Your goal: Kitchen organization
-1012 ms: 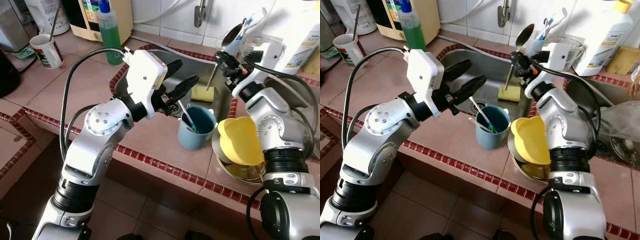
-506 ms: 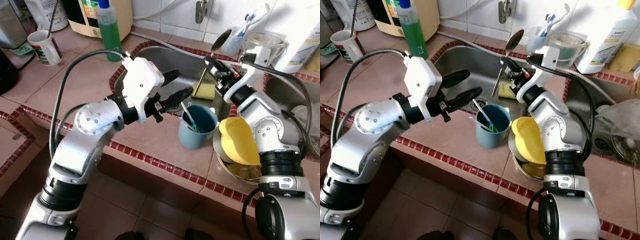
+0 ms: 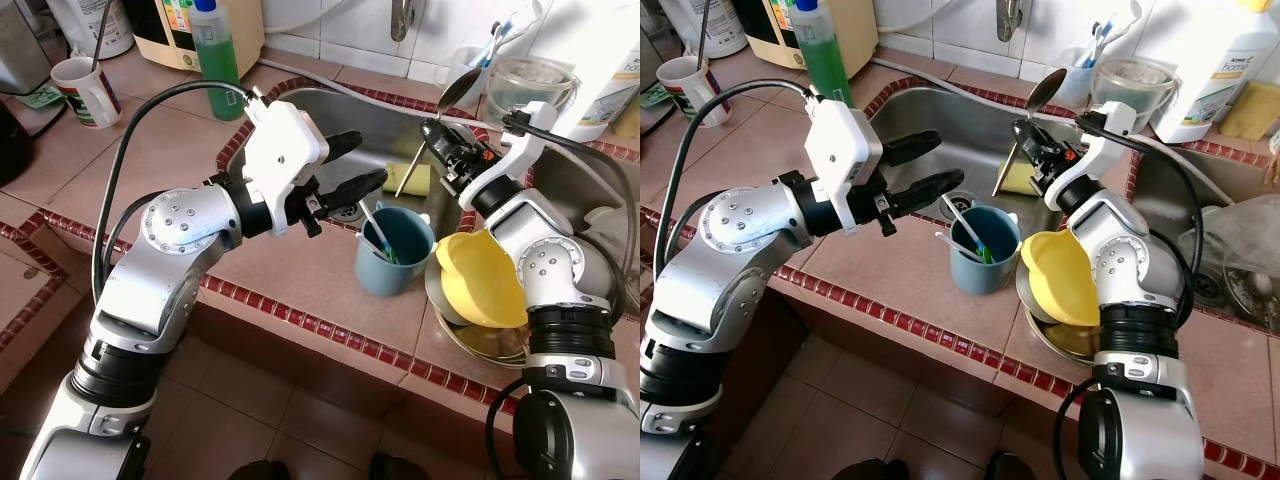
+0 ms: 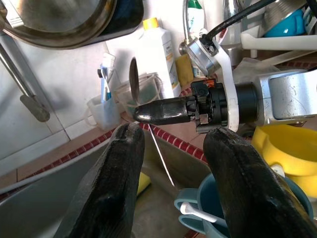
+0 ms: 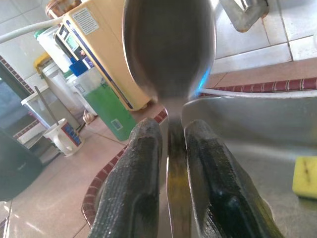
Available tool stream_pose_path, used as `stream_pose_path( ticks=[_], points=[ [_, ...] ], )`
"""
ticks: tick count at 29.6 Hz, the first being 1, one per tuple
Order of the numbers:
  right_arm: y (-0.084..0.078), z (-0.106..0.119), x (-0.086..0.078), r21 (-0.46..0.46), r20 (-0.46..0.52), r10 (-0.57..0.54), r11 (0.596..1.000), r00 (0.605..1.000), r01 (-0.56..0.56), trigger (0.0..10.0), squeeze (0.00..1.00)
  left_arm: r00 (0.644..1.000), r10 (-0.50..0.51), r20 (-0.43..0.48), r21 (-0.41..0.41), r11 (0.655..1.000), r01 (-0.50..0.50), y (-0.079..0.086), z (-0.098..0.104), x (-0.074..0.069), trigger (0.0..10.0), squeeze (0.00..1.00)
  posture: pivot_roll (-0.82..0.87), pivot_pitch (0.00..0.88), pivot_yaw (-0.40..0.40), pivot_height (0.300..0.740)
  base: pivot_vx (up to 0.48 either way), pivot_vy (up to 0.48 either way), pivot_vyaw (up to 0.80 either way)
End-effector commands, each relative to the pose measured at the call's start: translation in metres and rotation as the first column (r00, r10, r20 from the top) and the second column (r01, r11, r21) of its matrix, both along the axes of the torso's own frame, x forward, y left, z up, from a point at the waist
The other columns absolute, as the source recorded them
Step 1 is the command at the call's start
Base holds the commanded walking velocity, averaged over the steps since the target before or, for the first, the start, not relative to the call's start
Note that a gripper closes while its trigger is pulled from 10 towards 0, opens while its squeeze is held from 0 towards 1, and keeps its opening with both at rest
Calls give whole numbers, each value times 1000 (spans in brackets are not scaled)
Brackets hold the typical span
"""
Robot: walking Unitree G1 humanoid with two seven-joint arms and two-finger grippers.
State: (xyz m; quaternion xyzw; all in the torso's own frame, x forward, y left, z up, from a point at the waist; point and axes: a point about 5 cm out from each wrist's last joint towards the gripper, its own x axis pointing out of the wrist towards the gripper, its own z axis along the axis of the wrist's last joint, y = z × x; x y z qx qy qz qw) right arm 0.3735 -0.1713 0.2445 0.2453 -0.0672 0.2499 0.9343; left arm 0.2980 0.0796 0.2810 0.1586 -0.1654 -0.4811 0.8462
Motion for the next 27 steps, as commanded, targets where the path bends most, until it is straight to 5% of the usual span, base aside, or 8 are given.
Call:
stream_pose_path(
  ticks=[1, 27],
  points=[
    [-4, 7, 0, 16, 16, -2, 1000, 1000, 2, 10000, 1000, 1000, -17, 20, -5, 1000, 17, -1, 5, -1, 10000, 0, -60, 214, 21, 740, 0, 0, 0],
    [-8, 16, -2, 27, 71, -25, 999, 997, 23, 10000, 1000, 1000, -4, 29, -17, 1000, 4, 1, 6, 2, 10000, 0, -60, 201, 22, 740, 0, 0, 0]
  ],
)
